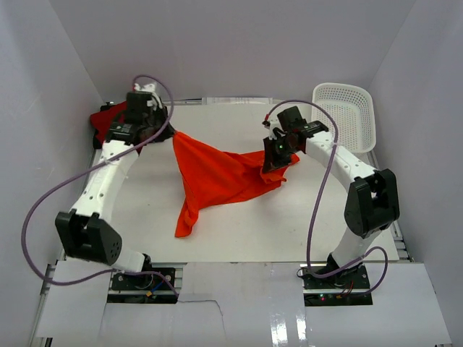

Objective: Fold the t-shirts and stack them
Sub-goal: Flatten out the tshirt

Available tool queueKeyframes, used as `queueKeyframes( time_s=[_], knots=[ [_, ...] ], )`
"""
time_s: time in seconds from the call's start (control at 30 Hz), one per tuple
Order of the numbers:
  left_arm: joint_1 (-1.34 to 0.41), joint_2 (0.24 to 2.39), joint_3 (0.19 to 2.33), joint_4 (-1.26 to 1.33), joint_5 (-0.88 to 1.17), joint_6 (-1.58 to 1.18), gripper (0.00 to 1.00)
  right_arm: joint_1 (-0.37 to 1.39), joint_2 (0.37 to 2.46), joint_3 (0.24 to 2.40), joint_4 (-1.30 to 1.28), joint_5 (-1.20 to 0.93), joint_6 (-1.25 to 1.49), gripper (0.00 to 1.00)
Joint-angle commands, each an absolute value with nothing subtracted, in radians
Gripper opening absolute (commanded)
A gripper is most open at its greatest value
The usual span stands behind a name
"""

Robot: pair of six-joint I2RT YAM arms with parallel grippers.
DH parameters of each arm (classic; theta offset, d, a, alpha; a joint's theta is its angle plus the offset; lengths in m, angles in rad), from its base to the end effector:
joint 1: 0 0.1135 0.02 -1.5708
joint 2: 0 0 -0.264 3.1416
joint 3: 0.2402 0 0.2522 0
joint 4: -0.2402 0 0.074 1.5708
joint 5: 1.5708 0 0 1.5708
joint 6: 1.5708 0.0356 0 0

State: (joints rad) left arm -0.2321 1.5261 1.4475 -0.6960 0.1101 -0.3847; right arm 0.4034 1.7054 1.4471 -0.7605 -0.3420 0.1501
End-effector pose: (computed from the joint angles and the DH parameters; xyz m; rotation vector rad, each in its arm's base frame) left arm 0.3254 -0.0809 0.3413 -0.1264 2.3775 -0.4288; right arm 0.3301 0.1539 0.2790 -0.4600 2.5938 0.6407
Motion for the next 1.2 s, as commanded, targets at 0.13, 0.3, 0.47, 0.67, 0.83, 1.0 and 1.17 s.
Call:
queueKeyframes(
  time_s=[0.13, 0.3, 0.47, 0.67, 0.83, 1.0, 1.17],
  knots=[
    [-0.126, 1.298, 1.525, -0.772, -0.276, -0.425, 0.0, 0.48, 1.752, 1.509, -0.699, -0.364, 0.127, 0.3],
    [-0.104, 1.261, 1.532, -0.782, -0.371, -0.408, 0.0, 0.492, 1.743, 1.52, -0.681, -0.272, 0.135, 0.52],
    [-0.103, 1.261, 1.529, -0.778, -0.35, -0.403, 0.0, 0.514, 1.605, 1.366, -0.588, -0.172, 0.127, 0.67],
    [-0.103, 1.262, 1.479, -0.742, -0.307, -0.405, 0.0, 0.673, 1.442, 1.081, -0.405, -0.083, 0.123, 0.66],
    [-0.103, 1.275, 1.453, -0.724, -0.31, -0.407, 0.0, 0.84, 1.499, 1.077, -0.391, 0.096, 0.13, 0.55],
    [-0.101, 1.272, 1.444, -0.718, -0.299, -0.411, 0.0, 0.946, 1.65, 1.214, -0.423, 0.225, 0.127, 0.47],
    [-0.101, 1.262, 1.442, -0.718, -0.296, -0.41, 0.0, 0.969, 1.761, 1.336, -0.434, 0.303, 0.123, 0.45]
  ],
)
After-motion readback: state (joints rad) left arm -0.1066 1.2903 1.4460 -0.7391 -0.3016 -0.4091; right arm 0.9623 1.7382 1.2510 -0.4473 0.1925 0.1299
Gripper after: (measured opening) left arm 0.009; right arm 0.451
